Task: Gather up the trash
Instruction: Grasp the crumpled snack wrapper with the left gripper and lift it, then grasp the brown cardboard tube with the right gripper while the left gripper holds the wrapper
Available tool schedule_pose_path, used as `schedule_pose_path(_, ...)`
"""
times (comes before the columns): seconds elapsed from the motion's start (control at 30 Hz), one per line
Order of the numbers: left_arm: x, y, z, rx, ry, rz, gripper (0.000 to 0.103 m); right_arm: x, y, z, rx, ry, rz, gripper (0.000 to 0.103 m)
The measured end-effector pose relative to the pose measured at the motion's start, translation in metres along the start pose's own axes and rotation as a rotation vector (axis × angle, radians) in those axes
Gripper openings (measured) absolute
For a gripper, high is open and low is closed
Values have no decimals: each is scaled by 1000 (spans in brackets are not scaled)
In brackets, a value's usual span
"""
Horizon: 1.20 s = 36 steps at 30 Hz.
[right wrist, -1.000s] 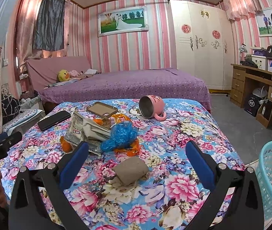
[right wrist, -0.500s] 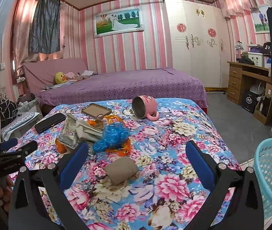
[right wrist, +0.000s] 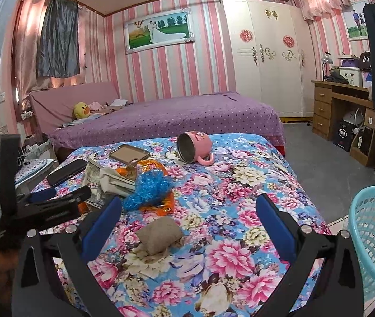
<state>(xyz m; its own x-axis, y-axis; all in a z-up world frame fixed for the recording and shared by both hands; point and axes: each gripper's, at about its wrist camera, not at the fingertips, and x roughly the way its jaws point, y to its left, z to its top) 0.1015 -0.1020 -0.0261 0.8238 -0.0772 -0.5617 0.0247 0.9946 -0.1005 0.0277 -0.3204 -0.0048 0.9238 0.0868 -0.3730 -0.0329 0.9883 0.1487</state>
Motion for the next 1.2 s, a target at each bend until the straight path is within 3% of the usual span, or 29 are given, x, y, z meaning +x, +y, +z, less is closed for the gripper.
schedule_pose_path(0.07,8,-2,-1,-3,29,-14,59,1,-3,0,8,7,-7,99)
schedule_pose_path(0.13,17,-1,-3,-13,69,-48,23,2,-5,0,10,9,-9,99)
schedule_pose_path(0.2,20,0,-4,-30,92,-94,2,2,-5,0,8,8,-10,99)
schedule_pose_path(0.23,17,1,-4,-41,81,-120,0,2,-4,0,5,9,-11,99)
schedule_pose_path(0.5,-40,26,1,-49,-102,-153,0,4,2,-1,-9,13,-11,99)
schedule_pose_path(0.67,-75,66,4,-88,-199,-95,0,14,16,-5,-41,44,-11,99)
schedule_pose_path(0.9,-92,108,-7,-80,-173,-21,0,48,41,-17,-67,180,-7,99)
schedule_pose_path(1.13,-101,136,-14,-67,-160,0,0,98,38,-31,-12,368,-100,99)
schedule_pose_path(1.2,-103,142,-16,-70,-156,-2,0,106,35,-34,5,386,-102,99)
